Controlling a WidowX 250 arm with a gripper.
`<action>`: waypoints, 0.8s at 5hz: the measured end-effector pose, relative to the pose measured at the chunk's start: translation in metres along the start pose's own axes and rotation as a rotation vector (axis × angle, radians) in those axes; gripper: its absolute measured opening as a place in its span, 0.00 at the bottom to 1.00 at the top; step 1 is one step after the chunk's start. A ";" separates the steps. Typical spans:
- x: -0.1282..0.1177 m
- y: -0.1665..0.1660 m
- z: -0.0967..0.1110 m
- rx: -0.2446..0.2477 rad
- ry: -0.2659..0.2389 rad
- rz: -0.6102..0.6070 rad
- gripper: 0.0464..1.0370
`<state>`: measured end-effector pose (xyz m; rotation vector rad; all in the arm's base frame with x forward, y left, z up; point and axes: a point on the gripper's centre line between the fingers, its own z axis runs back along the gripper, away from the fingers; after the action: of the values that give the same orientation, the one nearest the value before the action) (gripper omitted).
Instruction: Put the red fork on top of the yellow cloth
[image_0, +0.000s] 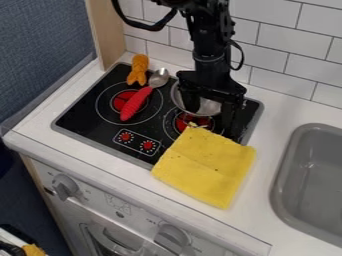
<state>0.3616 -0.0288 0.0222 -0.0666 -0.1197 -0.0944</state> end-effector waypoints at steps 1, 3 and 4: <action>-0.004 0.000 -0.009 -0.002 0.030 0.014 0.97; 0.004 -0.011 0.011 -0.038 0.000 -0.009 0.96; 0.013 -0.016 0.045 -0.067 -0.078 -0.027 0.96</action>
<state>0.3677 -0.0429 0.0695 -0.1356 -0.1953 -0.1229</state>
